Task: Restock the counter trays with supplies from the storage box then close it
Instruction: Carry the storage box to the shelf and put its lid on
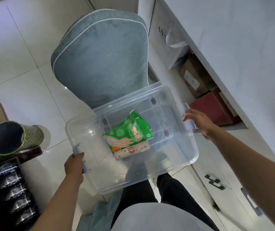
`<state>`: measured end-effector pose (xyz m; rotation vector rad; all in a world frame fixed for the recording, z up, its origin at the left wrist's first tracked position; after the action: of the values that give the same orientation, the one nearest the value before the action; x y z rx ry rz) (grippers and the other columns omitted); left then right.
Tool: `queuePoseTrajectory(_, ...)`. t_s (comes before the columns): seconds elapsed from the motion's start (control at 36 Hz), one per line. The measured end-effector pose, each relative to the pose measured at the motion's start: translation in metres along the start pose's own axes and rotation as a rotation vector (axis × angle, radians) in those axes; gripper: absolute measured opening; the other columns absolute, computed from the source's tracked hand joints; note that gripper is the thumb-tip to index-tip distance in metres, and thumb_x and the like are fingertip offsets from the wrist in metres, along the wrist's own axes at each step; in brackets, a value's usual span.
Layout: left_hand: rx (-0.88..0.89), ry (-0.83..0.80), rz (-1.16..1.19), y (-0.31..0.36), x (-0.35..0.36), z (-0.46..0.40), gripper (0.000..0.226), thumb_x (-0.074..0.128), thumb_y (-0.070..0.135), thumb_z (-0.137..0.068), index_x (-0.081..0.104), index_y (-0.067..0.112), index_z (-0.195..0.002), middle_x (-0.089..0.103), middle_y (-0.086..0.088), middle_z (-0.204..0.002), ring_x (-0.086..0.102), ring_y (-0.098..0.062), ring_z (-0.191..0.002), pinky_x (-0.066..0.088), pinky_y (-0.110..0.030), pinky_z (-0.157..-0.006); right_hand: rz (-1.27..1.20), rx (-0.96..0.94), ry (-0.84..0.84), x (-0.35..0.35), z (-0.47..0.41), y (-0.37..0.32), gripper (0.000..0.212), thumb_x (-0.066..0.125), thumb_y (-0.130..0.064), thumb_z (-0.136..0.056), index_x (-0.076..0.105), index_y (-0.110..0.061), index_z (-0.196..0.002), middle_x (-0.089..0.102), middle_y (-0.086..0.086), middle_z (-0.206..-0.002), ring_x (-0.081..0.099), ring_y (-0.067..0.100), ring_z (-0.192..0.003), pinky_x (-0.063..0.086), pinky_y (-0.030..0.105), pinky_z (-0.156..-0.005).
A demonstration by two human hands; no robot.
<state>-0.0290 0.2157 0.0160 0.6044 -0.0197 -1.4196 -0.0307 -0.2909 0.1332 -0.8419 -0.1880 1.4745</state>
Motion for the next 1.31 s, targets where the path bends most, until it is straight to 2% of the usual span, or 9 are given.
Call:
queuePoseTrajectory(0.17,0.173,0.017,-0.167,0.015,-0.015,0.017,0.027,0.067,0.024,-0.091,0.065,0.011,-0.115,0.065,-0.013,-0.11,0.063,-0.032,-0.103,0.052,-0.049,-0.088,-0.039,-0.027,0.046,-0.003,0.04,0.032,0.035,0.069,-0.007,-0.072,0.07,-0.034,-0.094,0.066,-0.004,-0.107,0.061,0.017,-0.094,0.046,0.027,-0.075)
queuePoseTrajectory(0.25,0.241,-0.002,-0.216,0.023,-0.019,0.03,0.027,0.065,0.022,-0.093,0.065,0.009,-0.116,0.066,-0.012,-0.105,0.066,-0.03,-0.097,0.054,-0.048,-0.081,0.002,-0.055,0.024,-0.005,0.062,0.045,0.052,0.07,-0.006,-0.073,0.067,-0.031,-0.119,0.059,-0.004,-0.124,0.057,0.02,-0.11,0.043,0.034,-0.091)
queuePoseTrajectory(0.39,0.305,-0.067,-0.265,0.032,-0.025,0.055,0.022,0.063,0.021,-0.095,0.064,0.01,-0.114,0.065,-0.01,-0.102,0.066,-0.024,-0.081,0.047,-0.031,-0.064,-0.011,-0.199,-0.021,-0.012,0.098,0.057,0.077,0.068,-0.004,-0.079,0.043,-0.036,-0.145,0.044,-0.001,-0.15,0.044,0.026,-0.133,0.039,0.052,-0.109)
queuePoseTrajectory(0.5,0.354,-0.114,-0.299,0.033,-0.031,0.082,0.021,0.063,0.022,-0.096,0.063,0.009,-0.113,0.064,-0.01,-0.102,0.066,-0.023,-0.08,0.051,-0.029,-0.052,-0.102,-0.389,-0.06,-0.023,0.12,0.055,0.098,0.066,0.005,-0.084,0.023,-0.059,-0.144,0.031,-0.009,-0.156,0.045,0.027,-0.13,0.044,0.048,-0.106)
queuePoseTrajectory(0.58,0.384,-0.108,-0.29,0.033,-0.038,0.113,0.021,0.064,0.021,-0.095,0.063,0.011,-0.114,0.065,-0.01,-0.103,0.066,-0.022,-0.079,0.05,-0.023,-0.038,-0.267,-0.361,-0.018,-0.041,0.133,0.063,0.094,0.062,0.005,-0.087,0.022,-0.058,-0.144,0.042,0.003,-0.148,0.052,0.028,-0.123,0.051,0.039,-0.093)
queuePoseTrajectory(0.69,0.37,-0.156,-0.26,0.039,-0.042,0.167,0.034,0.066,0.031,-0.093,0.06,0.01,-0.119,0.065,-0.01,-0.11,0.064,-0.026,-0.094,0.055,-0.032,-0.051,-0.384,-0.238,0.027,-0.073,0.158,0.086,0.062,0.058,-0.011,-0.091,0.038,-0.028,-0.148,0.057,0.005,-0.132,0.057,0.029,-0.114,0.044,0.035,-0.088)
queuePoseTrajectory(0.86,0.421,-0.253,-0.239,0.064,-0.044,0.242,0.053,0.059,0.061,-0.086,0.065,0.012,-0.106,0.068,-0.014,-0.1,0.065,-0.035,-0.09,0.057,-0.053,-0.076,-0.384,-0.228,0.006,-0.135,0.22,0.087,0.026,0.053,-0.038,-0.092,0.075,-0.027,-0.098,0.069,0.006,-0.099,0.064,0.026,-0.085,0.047,0.034,-0.071)
queuePoseTrajectory(1.08,0.716,-0.261,-0.403,0.096,-0.01,0.355,0.056,0.044,0.064,-0.091,0.067,0.015,-0.105,0.071,-0.012,-0.096,0.066,-0.034,-0.087,0.053,-0.04,-0.072,-0.22,-0.309,0.126,-0.224,0.3,0.072,0.038,0.059,-0.053,-0.087,0.07,-0.017,-0.094,0.072,0.008,-0.082,0.066,0.023,-0.068,0.041,0.03,-0.06)
queuePoseTrajectory(1.31,0.932,-0.244,-0.389,0.121,0.016,0.46,0.038,0.071,0.045,-0.079,0.075,0.013,-0.1,0.074,-0.006,-0.074,0.067,-0.026,-0.064,0.046,-0.03,-0.057,-0.246,-0.388,0.291,-0.291,0.375,0.079,0.047,0.066,-0.047,-0.084,0.067,-0.004,-0.103,0.064,0.017,-0.083,0.057,0.029,-0.071,0.039,0.031,-0.06)
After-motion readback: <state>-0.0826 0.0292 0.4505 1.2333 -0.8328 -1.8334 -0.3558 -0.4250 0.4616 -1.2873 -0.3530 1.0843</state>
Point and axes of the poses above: each hand's wrist, its own z-axis away from the middle knuckle, its own x-axis out of the palm, y = z × x, the point moved 6 cm from there along -z, towards the middle knuckle
